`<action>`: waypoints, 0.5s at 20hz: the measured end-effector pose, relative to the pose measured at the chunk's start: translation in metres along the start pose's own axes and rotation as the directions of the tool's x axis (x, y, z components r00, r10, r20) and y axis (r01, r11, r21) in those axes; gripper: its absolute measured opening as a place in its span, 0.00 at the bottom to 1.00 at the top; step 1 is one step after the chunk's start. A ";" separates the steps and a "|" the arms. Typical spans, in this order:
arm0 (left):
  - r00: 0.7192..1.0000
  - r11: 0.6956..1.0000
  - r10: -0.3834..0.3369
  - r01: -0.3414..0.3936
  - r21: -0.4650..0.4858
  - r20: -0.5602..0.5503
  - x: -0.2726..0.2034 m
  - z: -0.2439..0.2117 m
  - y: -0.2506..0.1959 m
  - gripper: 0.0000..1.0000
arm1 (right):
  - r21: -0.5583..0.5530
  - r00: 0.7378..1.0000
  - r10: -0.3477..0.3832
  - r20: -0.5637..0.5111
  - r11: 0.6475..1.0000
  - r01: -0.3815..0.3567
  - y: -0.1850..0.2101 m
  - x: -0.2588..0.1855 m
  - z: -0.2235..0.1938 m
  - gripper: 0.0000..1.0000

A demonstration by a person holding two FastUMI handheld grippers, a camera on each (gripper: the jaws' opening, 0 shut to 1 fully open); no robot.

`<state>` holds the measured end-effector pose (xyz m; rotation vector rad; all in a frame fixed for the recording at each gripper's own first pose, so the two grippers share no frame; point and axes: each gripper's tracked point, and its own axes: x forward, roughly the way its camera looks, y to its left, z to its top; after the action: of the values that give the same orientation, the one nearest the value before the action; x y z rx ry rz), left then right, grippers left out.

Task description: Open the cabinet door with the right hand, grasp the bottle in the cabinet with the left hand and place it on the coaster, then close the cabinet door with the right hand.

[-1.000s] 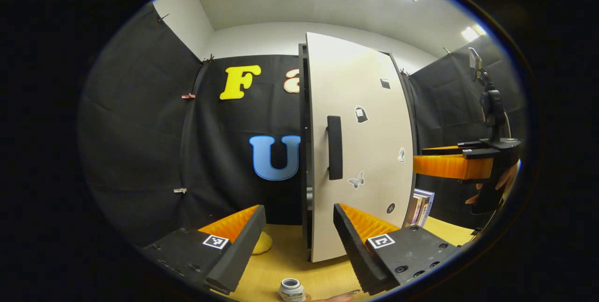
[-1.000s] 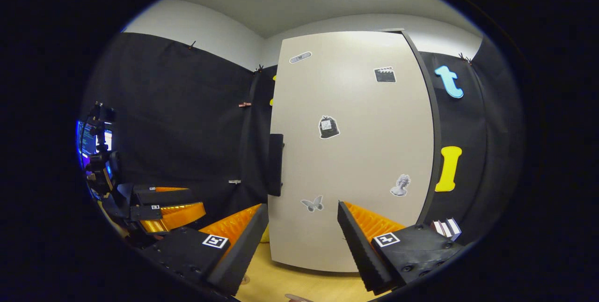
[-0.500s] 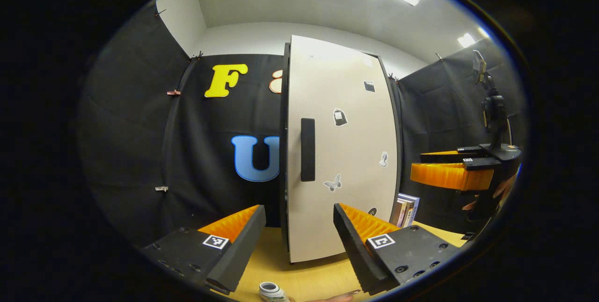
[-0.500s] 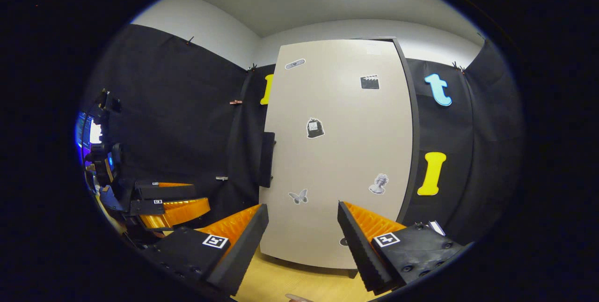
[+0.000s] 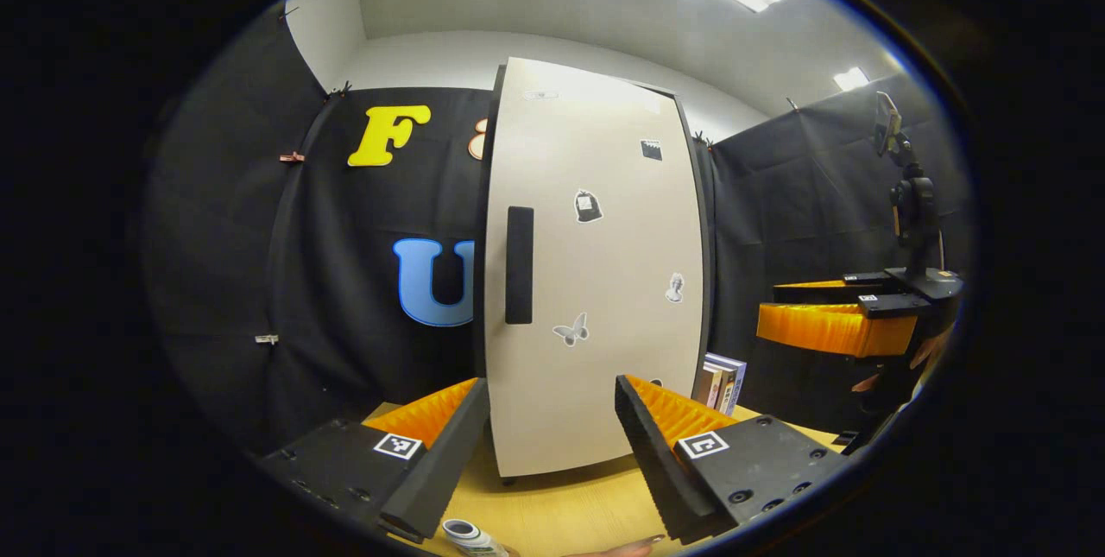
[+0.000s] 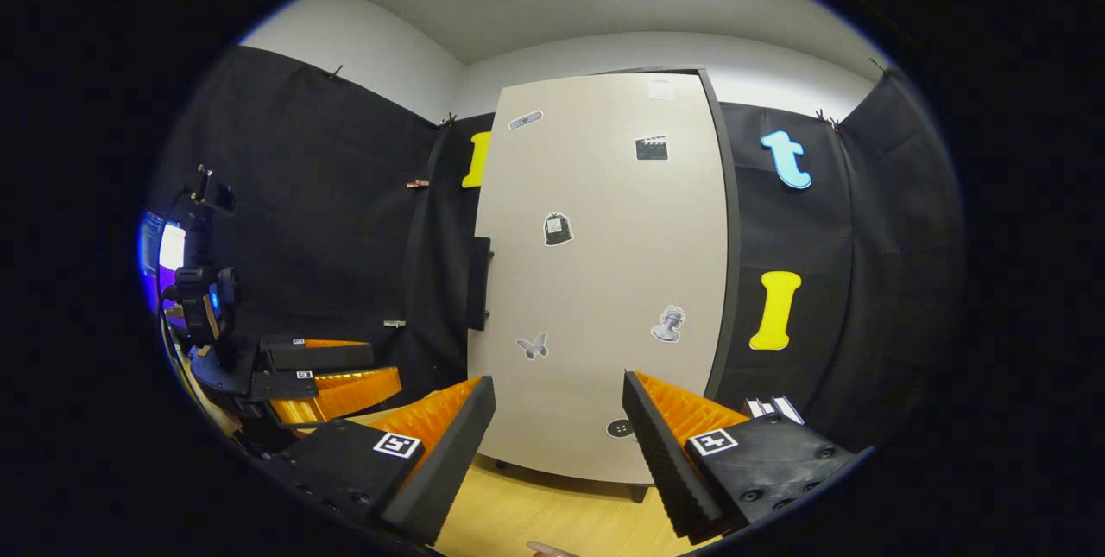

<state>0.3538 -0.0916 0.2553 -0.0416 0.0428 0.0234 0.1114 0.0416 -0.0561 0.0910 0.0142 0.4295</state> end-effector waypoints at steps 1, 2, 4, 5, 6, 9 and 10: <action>1.000 1.000 -0.002 0.002 -0.002 0.011 0.001 0.003 -0.001 0.92 | 0.003 1.000 -0.013 0.000 1.000 0.013 -0.004 -0.001 0.001 0.97; 1.000 1.000 -0.009 0.009 -0.008 0.021 0.002 0.005 -0.004 0.92 | 0.003 1.000 -0.025 -0.003 1.000 0.025 -0.007 -0.002 0.000 0.96; 0.999 0.999 -0.033 0.034 -0.019 0.025 0.004 0.006 -0.010 0.92 | 0.002 0.999 -0.051 -0.015 0.999 0.051 -0.013 -0.004 -0.002 0.96; 0.999 0.999 -0.048 0.049 -0.018 0.020 0.008 0.005 -0.014 0.92 | 0.005 0.998 -0.062 -0.018 0.998 0.062 -0.015 -0.006 -0.003 0.96; 0.998 0.998 -0.061 0.061 -0.013 0.016 0.012 0.006 -0.017 0.92 | 0.010 0.998 -0.068 -0.019 0.998 0.068 -0.016 -0.008 -0.003 0.96; 0.996 0.996 -0.085 0.085 0.001 0.018 0.022 0.009 -0.025 0.92 | 0.032 0.997 -0.076 -0.020 0.997 0.076 -0.019 -0.016 -0.005 0.96; 0.995 0.995 -0.096 0.096 -0.006 0.023 0.025 0.010 -0.030 0.92 | 0.034 0.997 -0.081 -0.016 0.996 0.081 -0.021 -0.019 -0.003 0.96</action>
<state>0.3800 -0.1210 0.2653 -0.0502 0.0179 -0.0718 0.1030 0.0151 -0.0612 0.1206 0.0394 0.3491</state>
